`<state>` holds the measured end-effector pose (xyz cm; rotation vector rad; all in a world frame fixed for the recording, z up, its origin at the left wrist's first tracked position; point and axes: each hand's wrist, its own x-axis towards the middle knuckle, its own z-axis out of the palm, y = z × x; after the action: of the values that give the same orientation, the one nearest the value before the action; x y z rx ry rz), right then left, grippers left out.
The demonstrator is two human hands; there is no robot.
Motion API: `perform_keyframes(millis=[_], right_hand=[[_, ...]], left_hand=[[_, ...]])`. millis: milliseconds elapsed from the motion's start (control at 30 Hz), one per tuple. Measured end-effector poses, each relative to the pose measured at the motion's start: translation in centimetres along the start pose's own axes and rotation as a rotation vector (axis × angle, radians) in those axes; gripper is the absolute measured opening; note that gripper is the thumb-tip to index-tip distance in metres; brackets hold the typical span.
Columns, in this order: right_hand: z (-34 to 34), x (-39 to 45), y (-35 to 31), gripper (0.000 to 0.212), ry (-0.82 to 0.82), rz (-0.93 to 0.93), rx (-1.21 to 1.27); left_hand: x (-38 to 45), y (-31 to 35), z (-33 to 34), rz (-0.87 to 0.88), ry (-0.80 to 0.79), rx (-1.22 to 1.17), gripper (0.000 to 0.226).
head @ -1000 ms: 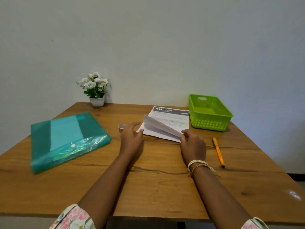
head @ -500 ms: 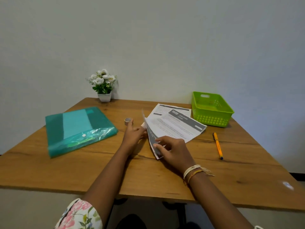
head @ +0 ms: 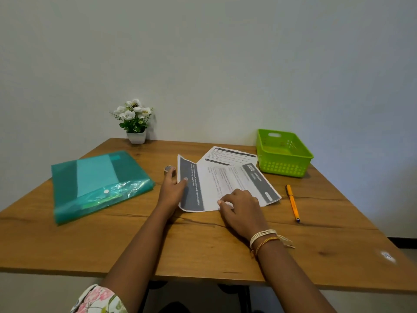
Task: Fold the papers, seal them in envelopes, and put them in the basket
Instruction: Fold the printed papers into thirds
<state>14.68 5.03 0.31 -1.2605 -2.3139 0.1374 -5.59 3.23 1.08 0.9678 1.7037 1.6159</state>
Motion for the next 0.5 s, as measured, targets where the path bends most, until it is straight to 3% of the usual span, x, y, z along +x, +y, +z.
perform_keyframes(millis=[200,367,500], right_hand=[[0.0,0.1,0.5,0.02,-0.006,0.016,0.36],[0.0,0.1,0.6,0.016,0.019,0.062,0.476],[-0.1,0.0,0.4,0.018,0.039,0.094,0.541]], left_hand=[[0.4,0.0,-0.2,0.003,0.025,0.04,0.046],[-0.3,1.1,-0.6,-0.177,-0.024,-0.343,0.038],[-1.1,1.4,-0.4,-0.12,-0.136,-0.45,0.045]])
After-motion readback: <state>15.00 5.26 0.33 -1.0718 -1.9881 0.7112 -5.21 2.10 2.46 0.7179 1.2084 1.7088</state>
